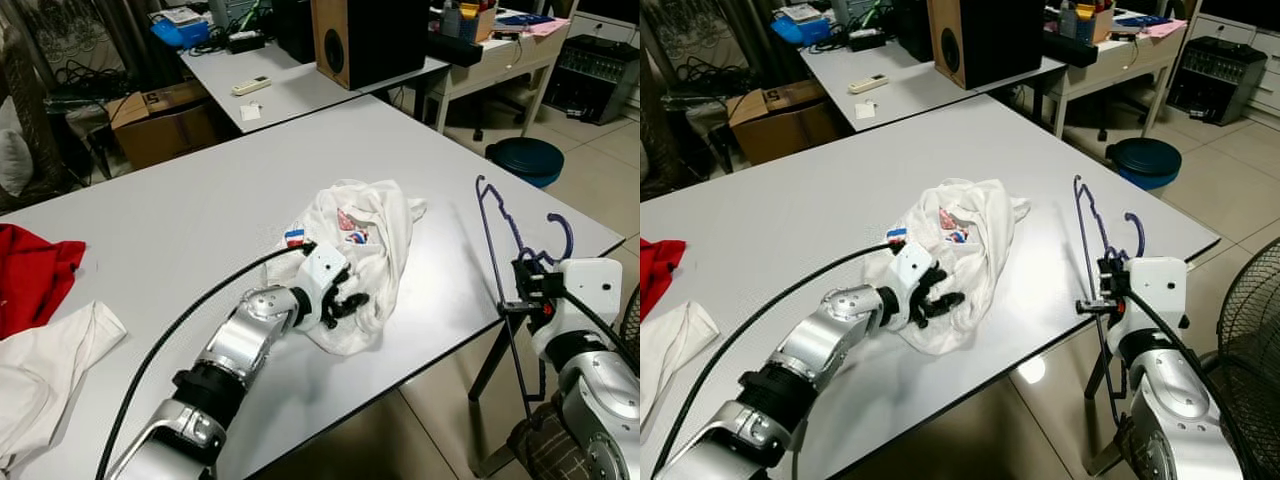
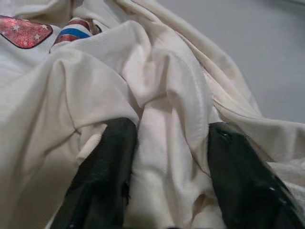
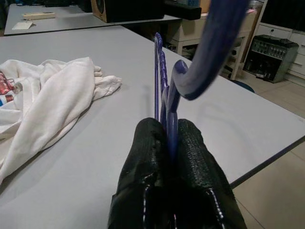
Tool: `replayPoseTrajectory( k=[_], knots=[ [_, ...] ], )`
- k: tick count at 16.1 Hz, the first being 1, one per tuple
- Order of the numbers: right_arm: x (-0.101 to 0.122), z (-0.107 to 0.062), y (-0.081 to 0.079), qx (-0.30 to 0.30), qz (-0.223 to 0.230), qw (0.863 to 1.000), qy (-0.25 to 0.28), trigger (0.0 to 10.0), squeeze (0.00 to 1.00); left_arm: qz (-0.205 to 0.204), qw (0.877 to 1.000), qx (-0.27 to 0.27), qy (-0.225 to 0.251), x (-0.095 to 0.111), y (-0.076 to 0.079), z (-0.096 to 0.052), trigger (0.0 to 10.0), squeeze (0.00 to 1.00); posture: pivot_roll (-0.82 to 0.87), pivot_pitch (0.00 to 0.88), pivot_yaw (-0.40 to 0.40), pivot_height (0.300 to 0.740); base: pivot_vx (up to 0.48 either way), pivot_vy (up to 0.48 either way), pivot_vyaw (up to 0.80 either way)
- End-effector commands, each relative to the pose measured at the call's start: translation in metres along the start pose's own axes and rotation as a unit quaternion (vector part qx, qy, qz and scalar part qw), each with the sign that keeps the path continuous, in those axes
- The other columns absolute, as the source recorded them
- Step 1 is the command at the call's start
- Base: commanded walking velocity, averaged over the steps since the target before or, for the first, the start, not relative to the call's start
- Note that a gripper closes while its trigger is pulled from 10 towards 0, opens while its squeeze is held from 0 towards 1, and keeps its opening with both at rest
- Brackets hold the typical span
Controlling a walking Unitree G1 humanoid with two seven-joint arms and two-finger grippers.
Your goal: Hang hanger
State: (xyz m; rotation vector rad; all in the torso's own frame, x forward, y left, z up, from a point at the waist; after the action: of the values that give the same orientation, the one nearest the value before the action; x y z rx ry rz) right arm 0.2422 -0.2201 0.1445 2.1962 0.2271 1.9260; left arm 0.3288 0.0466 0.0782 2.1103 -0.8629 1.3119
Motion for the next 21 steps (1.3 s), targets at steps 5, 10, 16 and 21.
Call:
replayPoseTrajectory(
  k=[5,10,16,21],
  knots=[
    [0.005,-0.001,-0.005,0.011,0.002,1.000,0.009,10.0,0.00,0.008,1.000,0.009,0.021,0.003,-0.008,-0.005,0.0,0.00,-0.12,0.000,0.135,0.740,0.000,0.000,0.00],
    [0.005,0.001,-0.008,0.018,0.002,1.000,0.011,10.0,0.00,0.000,0.999,-0.010,0.033,0.002,-0.008,-0.009,0.0,0.00,-0.11,0.000,0.129,0.740,0.000,0.000,0.00],
    [0.006,0.000,-0.010,0.026,0.005,1.000,0.015,10.0,0.00,-0.008,0.999,-0.019,0.043,0.004,-0.006,-0.009,0.0,0.00,-0.10,0.000,0.125,0.740,0.000,0.000,0.00],
    [0.028,-0.018,-0.027,0.172,0.085,0.978,0.077,10.0,0.00,0.035,0.996,-0.030,0.077,0.037,-0.030,-0.032,0.0,0.00,-0.10,0.000,0.134,0.740,0.000,0.000,0.00]
  ],
)
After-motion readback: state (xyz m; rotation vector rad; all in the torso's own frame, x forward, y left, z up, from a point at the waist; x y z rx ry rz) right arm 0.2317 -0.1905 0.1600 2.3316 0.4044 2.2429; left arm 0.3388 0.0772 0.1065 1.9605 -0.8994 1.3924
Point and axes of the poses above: a point about 5 cm out from each wrist's last joint towards the gripper, its own z axis pointing out of the wrist towards the gripper, its own x axis along the axis of the wrist's last joint, y = z × x, the point moved 2 cm from there along z, pointing out of the wrist towards the gripper, and after that the axes turned 8 degrees about -z, right-handed, at the moved point
